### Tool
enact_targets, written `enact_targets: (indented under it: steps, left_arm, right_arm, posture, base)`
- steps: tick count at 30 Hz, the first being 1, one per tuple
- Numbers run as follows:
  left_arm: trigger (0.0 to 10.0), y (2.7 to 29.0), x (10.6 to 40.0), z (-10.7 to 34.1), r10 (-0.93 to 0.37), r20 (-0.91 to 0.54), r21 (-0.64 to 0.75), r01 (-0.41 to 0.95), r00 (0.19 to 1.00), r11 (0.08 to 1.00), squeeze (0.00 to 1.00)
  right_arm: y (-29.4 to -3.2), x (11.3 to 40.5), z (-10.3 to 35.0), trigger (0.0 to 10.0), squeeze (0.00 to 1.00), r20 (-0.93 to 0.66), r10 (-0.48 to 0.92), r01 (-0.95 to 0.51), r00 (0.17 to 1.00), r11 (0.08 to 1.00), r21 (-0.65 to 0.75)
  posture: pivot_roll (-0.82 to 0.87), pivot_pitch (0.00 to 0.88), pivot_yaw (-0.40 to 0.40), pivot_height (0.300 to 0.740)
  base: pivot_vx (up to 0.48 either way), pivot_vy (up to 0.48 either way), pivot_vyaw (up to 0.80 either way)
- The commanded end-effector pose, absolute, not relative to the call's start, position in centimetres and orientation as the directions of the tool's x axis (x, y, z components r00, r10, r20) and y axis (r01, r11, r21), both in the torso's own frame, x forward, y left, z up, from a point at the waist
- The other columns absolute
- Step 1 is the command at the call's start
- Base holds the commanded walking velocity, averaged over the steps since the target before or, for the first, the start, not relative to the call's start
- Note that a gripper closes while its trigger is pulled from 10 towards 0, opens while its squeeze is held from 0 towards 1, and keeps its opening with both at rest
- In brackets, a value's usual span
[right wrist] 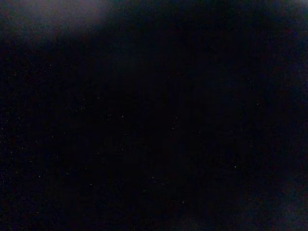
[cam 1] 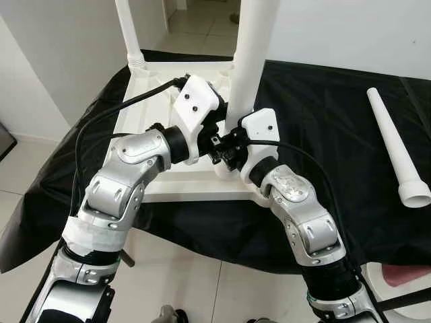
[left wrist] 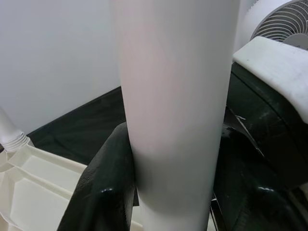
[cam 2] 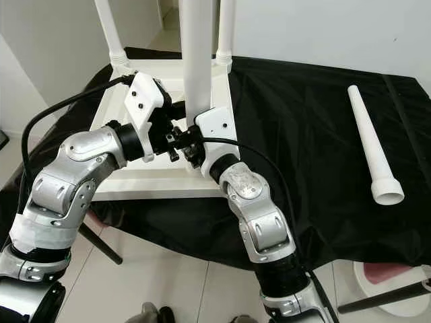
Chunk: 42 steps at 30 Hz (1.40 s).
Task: Building children table
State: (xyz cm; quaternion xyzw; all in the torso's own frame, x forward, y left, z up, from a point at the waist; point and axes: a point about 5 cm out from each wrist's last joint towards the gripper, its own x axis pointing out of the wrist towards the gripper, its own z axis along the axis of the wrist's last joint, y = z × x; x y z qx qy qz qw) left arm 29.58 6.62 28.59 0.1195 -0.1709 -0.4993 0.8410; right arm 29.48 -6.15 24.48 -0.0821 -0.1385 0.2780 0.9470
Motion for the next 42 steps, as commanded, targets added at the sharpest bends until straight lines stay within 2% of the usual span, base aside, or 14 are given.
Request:
enact_targets:
  steps: [1, 10, 11, 12, 15, 16, 20, 21, 32, 33, 35, 37, 38, 42]
  left_arm:
    - [0.0, 6.4, 29.4, 28.9, -0.898, 0.171, 0.378, 0.815, 0.405, 0.440, 0.00]
    - [0.0, 6.2, 29.3, 28.7, -0.899, 0.159, 0.393, 0.809, 0.408, 0.437, 0.00]
    - [10.0, 6.1, 29.2, 28.3, -0.909, 0.137, 0.386, 0.824, 0.394, 0.415, 0.00]
    - [10.0, 6.1, 29.2, 28.1, -0.911, 0.131, 0.369, 0.834, 0.391, 0.411, 1.00]
    - [10.0, 6.3, 29.3, 28.2, -0.910, 0.143, 0.319, 0.852, 0.390, 0.415, 1.00]
    - [10.0, 6.5, 29.3, 28.7, -0.907, 0.175, 0.277, 0.865, 0.382, 0.418, 0.00]
    - [10.0, 7.1, 29.0, 29.5, -0.911, 0.227, 0.215, 0.894, 0.345, 0.392, 0.00]
    - [10.0, 7.5, 28.8, 29.8, -0.913, 0.253, 0.191, 0.909, 0.319, 0.370, 0.00]
    - [10.0, 10.6, 30.0, 31.0, -0.854, 0.336, 0.185, 0.861, 0.398, 0.474, 0.00]
    - [10.0, 10.5, 31.0, 30.3, -0.844, 0.263, 0.245, 0.814, 0.467, 0.526, 0.49]
    - [10.0, 10.3, 31.7, 27.7, -0.856, 0.046, 0.424, 0.766, 0.515, 0.483, 0.77]
    - [10.0, 10.3, 31.7, 27.0, -0.857, -0.015, 0.468, 0.761, 0.516, 0.450, 0.77]
    - [10.0, 10.6, 31.7, 25.0, -0.845, -0.148, 0.503, 0.775, 0.513, 0.383, 0.00]
    - [10.0, 11.2, 31.7, 22.8, -0.814, -0.267, 0.480, 0.804, 0.515, 0.351, 0.00]
  right_arm:
    - [-5.8, 29.2, 24.5, 0.0, 0.00, 0.215, 0.564, -0.525, 0.797, 0.823, -0.216]
    - [-6.0, 29.4, 24.3, 0.0, 0.00, 0.201, 0.552, -0.518, 0.809, 0.832, -0.200]
    - [-6.1, 29.5, 24.5, 0.0, 0.00, 0.208, 0.541, -0.508, 0.815, 0.839, -0.195]
    - [-6.2, 29.5, 24.6, 0.0, 0.00, 0.216, 0.531, -0.498, 0.820, 0.846, -0.190]
    - [-6.4, 29.7, 24.9, 0.0, 0.00, 0.227, 0.508, -0.475, 0.831, 0.860, -0.184]
    - [-6.7, 29.9, 25.1, 0.0, 0.00, 0.230, 0.482, -0.451, 0.845, 0.875, -0.177]
    - [-7.5, 30.3, 25.5, 0.0, 0.00, 0.240, 0.446, -0.414, 0.862, 0.894, -0.174]
    - [-8.0, 30.6, 25.7, 10.0, 0.00, 0.240, 0.421, -0.388, 0.875, 0.905, -0.173]
    - [-11.0, 30.9, 25.8, 10.0, 0.00, 0.249, 0.332, -0.297, 0.910, 0.940, -0.169]
    - [-11.0, 30.8, 25.7, 10.0, 0.00, 0.247, 0.334, -0.298, 0.910, 0.939, -0.173]
    - [-11.2, 30.4, 25.8, 10.0, 0.00, 0.250, 0.344, -0.306, 0.905, 0.935, -0.178]
    - [-11.3, 30.2, 25.8, 10.0, 0.00, 0.251, 0.347, -0.309, 0.903, 0.934, -0.178]
    - [-11.7, 29.6, 25.7, 10.0, 0.00, 0.247, 0.350, -0.311, 0.903, 0.932, -0.183]
    - [-12.6, 28.5, 25.3, 10.0, 0.00, 0.227, 0.354, -0.314, 0.907, 0.929, -0.195]
  posture:
    - [-0.13, 0.111, 0.071, 0.740]
    - [-0.13, 0.112, 0.072, 0.740]
    - [-0.13, 0.112, 0.072, 0.740]
    - [-0.14, 0.115, 0.075, 0.740]
    - [-0.13, 0.116, 0.075, 0.740]
    - [-0.14, 0.116, 0.075, 0.740]
    - [-0.14, 0.115, 0.074, 0.740]
    - [-0.14, 0.115, 0.074, 0.740]
    - [-0.14, 0.113, 0.069, 0.740]
    - [-0.14, 0.113, 0.069, 0.740]
    - [-0.14, 0.108, 0.066, 0.740]
    - [-0.14, 0.108, 0.066, 0.740]
    - [-0.14, 0.107, 0.069, 0.740]
    - [-0.15, 0.108, 0.070, 0.740]
  base:
    - [0.000, 0.000, 0.00]
    - [0.000, 0.000, 0.00]
    - [0.000, 0.000, 0.00]
    - [0.000, 0.000, 0.00]
    - [0.000, 0.000, 0.00]
    - [0.000, 0.000, 0.00]
    - [0.000, 0.000, 0.00]
    - [0.000, 0.000, 0.00]
    - [0.000, 0.000, 0.00]
    - [0.000, 0.000, 0.00]
    - [0.000, 0.000, 0.00]
    - [0.000, 0.000, 0.00]
    - [0.000, 0.000, 0.00]
    - [0.000, 0.000, 0.00]
